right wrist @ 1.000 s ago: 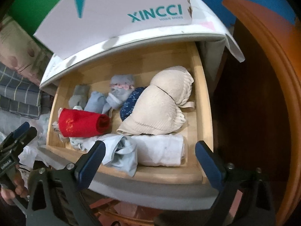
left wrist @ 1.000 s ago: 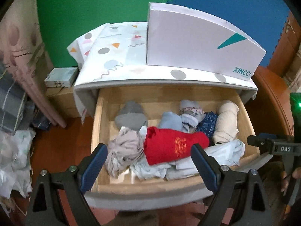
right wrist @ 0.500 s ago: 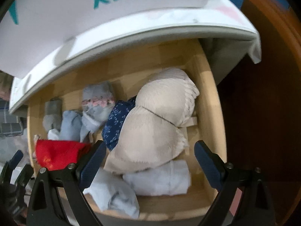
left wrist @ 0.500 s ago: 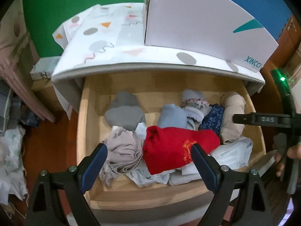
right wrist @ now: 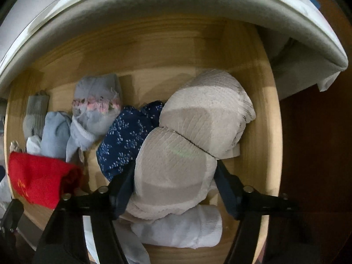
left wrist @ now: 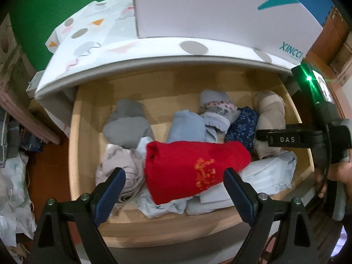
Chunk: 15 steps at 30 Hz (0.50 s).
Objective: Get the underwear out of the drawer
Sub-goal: 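Lower the right tool onto the beige bra while the left tool approaches the red rolled garment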
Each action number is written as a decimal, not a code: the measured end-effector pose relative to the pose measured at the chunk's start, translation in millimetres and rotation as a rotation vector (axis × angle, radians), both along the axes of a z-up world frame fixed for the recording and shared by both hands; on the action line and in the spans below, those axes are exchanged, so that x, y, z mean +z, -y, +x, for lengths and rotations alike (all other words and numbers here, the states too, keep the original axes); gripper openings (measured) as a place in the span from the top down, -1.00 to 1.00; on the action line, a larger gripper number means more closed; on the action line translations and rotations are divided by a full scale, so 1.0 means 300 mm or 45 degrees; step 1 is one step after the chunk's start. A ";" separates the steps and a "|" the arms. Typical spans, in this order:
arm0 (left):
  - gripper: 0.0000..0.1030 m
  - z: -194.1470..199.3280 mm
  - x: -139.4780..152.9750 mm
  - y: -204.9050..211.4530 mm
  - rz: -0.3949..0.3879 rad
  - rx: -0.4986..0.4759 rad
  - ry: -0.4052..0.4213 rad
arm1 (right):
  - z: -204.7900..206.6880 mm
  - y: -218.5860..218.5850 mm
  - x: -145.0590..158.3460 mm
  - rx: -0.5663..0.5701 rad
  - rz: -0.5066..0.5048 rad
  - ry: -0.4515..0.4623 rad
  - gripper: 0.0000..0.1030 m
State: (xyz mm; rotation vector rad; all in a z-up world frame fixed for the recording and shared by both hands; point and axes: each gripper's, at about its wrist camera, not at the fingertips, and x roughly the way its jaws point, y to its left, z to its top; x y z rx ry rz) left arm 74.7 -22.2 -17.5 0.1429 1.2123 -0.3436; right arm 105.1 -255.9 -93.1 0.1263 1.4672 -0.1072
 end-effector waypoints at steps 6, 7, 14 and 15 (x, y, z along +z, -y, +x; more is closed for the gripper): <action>-0.81 -0.002 -0.006 0.046 0.011 0.014 -0.007 | -0.062 -0.025 -0.006 0.043 -0.035 0.005 -0.12; -0.81 -0.002 -0.007 0.050 0.015 0.022 -0.011 | -0.073 -0.020 -0.004 0.045 -0.034 0.007 -0.11; -0.81 0.017 -0.058 0.080 0.082 0.101 -0.039 | -0.128 0.004 0.026 0.028 0.010 0.002 -0.01; -0.81 0.020 -0.064 0.082 0.090 0.109 -0.046 | -0.132 0.011 0.027 0.028 0.016 0.003 -0.01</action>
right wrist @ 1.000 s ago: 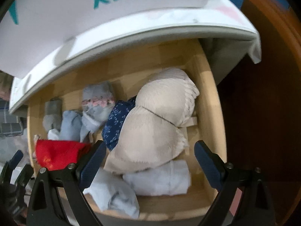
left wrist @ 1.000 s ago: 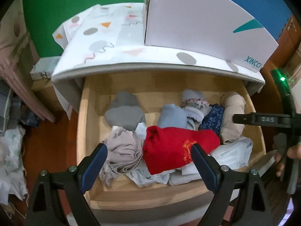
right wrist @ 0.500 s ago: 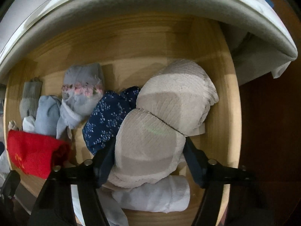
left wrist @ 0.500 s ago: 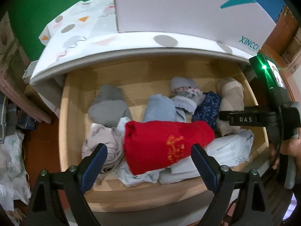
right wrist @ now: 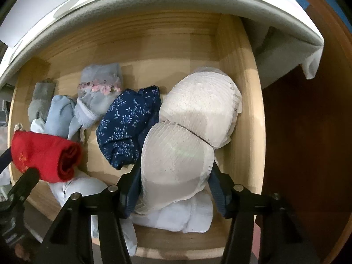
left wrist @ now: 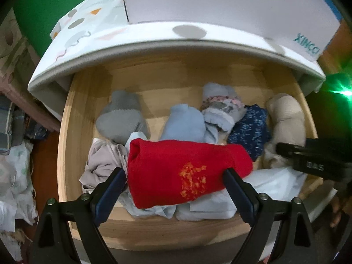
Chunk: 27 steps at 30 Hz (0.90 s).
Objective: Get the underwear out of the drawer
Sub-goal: 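Lower the right tool onto the beige bra while the left tool approaches the red rolled garment, then close the left tool on the red rolled garment while the right tool holds the beige bra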
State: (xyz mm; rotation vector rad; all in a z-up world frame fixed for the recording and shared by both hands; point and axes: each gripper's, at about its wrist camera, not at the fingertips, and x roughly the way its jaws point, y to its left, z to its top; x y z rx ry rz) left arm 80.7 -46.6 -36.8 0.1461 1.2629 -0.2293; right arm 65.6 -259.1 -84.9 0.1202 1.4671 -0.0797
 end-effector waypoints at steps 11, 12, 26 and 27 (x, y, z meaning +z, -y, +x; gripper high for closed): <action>-0.81 0.032 -0.076 0.039 0.045 0.058 -0.048 | -0.007 0.079 -0.011 -0.029 0.106 0.018 -0.01; -0.81 0.034 -0.079 0.040 0.047 0.061 -0.050 | -0.010 0.083 -0.010 -0.030 0.108 0.019 -0.01; -0.80 0.056 -0.129 0.075 0.079 0.089 -0.101 | 0.002 0.036 0.001 -0.038 0.117 0.020 -0.04; -0.80 0.058 -0.132 0.079 0.082 0.087 -0.103 | 0.003 0.032 0.001 -0.039 0.118 0.020 -0.04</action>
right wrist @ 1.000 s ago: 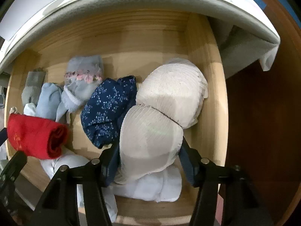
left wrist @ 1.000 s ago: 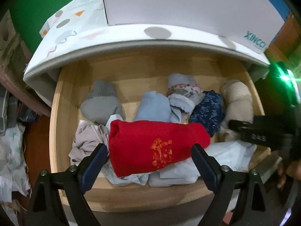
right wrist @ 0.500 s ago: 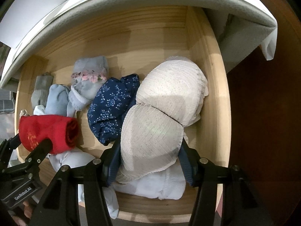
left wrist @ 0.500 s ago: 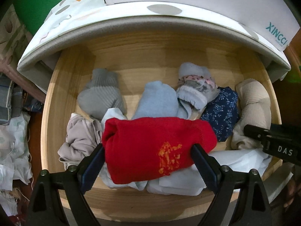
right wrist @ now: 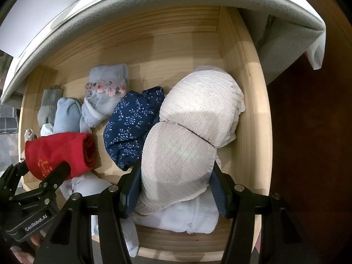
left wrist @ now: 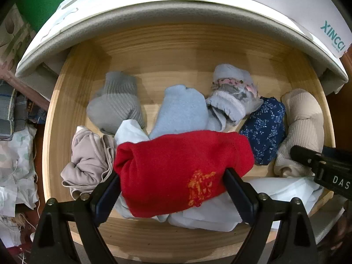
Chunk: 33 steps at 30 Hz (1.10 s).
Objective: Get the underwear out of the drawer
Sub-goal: 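Close the left tool on the red rolled garment while the right tool holds the beige bra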
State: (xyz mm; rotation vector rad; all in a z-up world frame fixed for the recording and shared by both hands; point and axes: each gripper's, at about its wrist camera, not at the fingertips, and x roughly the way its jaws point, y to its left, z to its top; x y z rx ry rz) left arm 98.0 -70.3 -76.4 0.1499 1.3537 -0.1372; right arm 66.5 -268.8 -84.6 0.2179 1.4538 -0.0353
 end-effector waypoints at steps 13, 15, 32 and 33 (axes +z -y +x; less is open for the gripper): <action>-0.54 0.000 -0.018 0.026 0.037 -0.016 0.011 | 0.001 0.000 0.000 0.003 -0.001 0.000 -0.05; -0.51 -0.005 -0.018 0.032 0.048 -0.022 0.020 | 0.000 0.000 0.000 0.001 0.000 0.000 -0.05; -0.06 -0.049 0.028 0.013 0.040 -0.001 0.085 | -0.002 -0.002 0.002 0.001 -0.005 0.005 -0.05; -0.05 -0.051 0.031 0.010 0.039 0.000 0.088 | -0.002 -0.004 0.004 0.001 -0.008 0.008 -0.04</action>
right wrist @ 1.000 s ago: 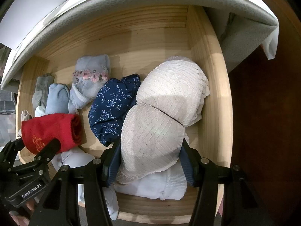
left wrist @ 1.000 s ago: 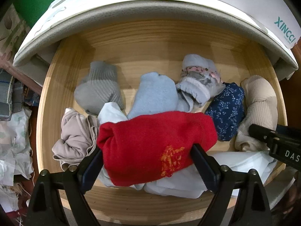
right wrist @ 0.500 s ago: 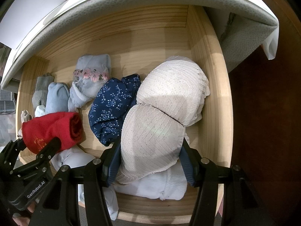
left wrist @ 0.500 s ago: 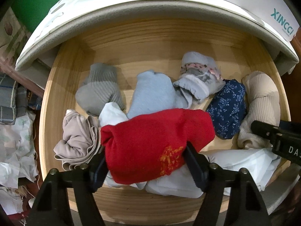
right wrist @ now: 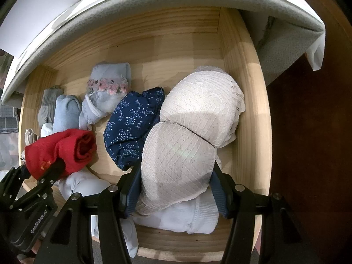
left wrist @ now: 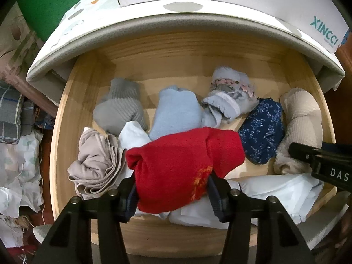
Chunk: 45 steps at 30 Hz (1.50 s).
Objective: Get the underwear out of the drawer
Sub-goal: 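Close the left tool on the red rolled garment while the right tool holds the beige bra, then lift the red garment with the left tool and carry it over the white box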
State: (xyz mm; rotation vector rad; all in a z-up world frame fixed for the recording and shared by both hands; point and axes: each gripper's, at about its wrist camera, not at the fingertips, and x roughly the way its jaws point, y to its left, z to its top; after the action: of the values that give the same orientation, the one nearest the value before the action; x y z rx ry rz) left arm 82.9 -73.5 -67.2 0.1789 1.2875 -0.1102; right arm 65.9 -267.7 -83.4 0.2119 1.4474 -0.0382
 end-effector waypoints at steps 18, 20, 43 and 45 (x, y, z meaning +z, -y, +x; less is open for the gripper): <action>-0.05 -0.018 0.120 -0.084 -0.124 0.026 0.063 | -0.019 -0.009 0.095 0.019 0.018 0.123 0.06; -0.05 -0.019 0.145 -0.091 -0.138 0.029 0.072 | -0.022 -0.013 0.101 0.042 -0.004 0.104 0.06; -0.05 0.029 0.593 -0.283 -0.157 0.068 0.332 | -0.050 -0.022 0.089 0.137 -0.127 0.087 0.06; -0.05 0.040 0.635 -0.283 -0.165 0.064 0.352 | -0.048 -0.026 0.086 0.145 -0.136 0.085 0.06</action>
State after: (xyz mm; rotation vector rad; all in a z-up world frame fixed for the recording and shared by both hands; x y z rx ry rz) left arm 95.0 11.4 123.2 0.0479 1.0048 -0.1210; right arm 51.4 -259.8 -57.5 0.0428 1.3842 -0.0157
